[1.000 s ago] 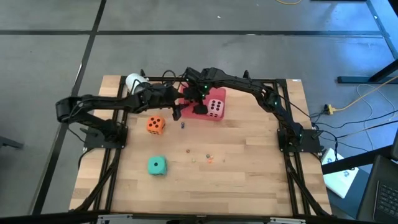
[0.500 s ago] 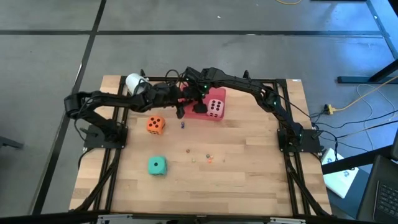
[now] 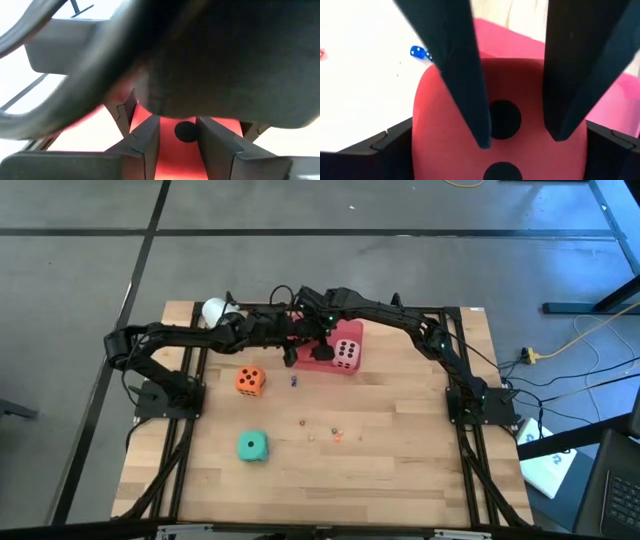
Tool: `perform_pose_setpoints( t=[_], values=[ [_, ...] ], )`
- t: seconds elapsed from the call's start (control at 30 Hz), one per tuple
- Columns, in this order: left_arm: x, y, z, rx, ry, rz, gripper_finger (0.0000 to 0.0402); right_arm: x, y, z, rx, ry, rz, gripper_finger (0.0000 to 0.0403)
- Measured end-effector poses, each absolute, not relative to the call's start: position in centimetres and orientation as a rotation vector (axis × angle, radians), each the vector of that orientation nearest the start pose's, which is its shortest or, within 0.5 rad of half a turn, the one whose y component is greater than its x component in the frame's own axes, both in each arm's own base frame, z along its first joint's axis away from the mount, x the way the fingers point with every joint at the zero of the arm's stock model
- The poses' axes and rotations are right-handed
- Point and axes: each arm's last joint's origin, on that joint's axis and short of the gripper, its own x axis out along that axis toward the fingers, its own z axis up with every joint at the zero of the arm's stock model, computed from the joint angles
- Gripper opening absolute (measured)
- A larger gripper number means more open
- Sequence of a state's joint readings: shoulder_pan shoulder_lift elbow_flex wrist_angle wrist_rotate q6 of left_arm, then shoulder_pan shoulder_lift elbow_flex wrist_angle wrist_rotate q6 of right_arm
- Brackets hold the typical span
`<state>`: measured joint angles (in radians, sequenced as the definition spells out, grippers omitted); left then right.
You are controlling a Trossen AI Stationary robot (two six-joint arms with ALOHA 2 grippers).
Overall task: Pick & Place Dice
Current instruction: Put the big red dice into the pink bin
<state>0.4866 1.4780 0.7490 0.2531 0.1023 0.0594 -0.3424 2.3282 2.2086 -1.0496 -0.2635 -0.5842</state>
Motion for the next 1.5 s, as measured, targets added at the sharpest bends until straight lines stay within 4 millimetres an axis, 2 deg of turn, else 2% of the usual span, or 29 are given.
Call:
perform_pose_setpoints(
  t=[0.4, 0.53, 0.67, 0.9, 1.03, 1.33, 1.5],
  values=[
    [26.6, 14.5, 20.2, -0.102, 0.488, 0.353, 0.0023, 45.4, -16.8, 23.8, -0.112, 1.138, 0.217, 0.0400],
    [26.4, 14.6, 19.9, -0.121, 0.510, 0.345, 0.0006, 45.3, -16.8, 23.9, -0.119, 1.142, 0.218, 0.0400],
    [26.2, 14.5, 19.5, -0.129, 0.538, 0.345, 0.0005, 45.4, -16.8, 24.3, -0.130, 1.117, 0.215, 0.0400],
    [26.1, 14.5, 20.0, -0.130, 0.521, 0.349, 0.0016, 45.5, -16.7, 24.4, -0.125, 1.102, 0.225, 0.0400],
    [25.6, 14.2, 21.3, -0.120, 0.481, 0.344, 0.0020, 45.5, -16.8, 24.5, -0.129, 1.089, 0.228, 0.0400],
    [24.3, 13.2, 25.5, -0.068, 0.294, 0.328, 0.0022, 46.0, -17.1, 24.6, -0.130, 1.020, 0.237, 0.0400],
    [24.8, 12.9, 25.7, -0.060, 0.256, 0.314, 0.0024, 46.7, -16.8, 24.8, -0.155, 0.971, 0.237, 0.0400]
  ],
)
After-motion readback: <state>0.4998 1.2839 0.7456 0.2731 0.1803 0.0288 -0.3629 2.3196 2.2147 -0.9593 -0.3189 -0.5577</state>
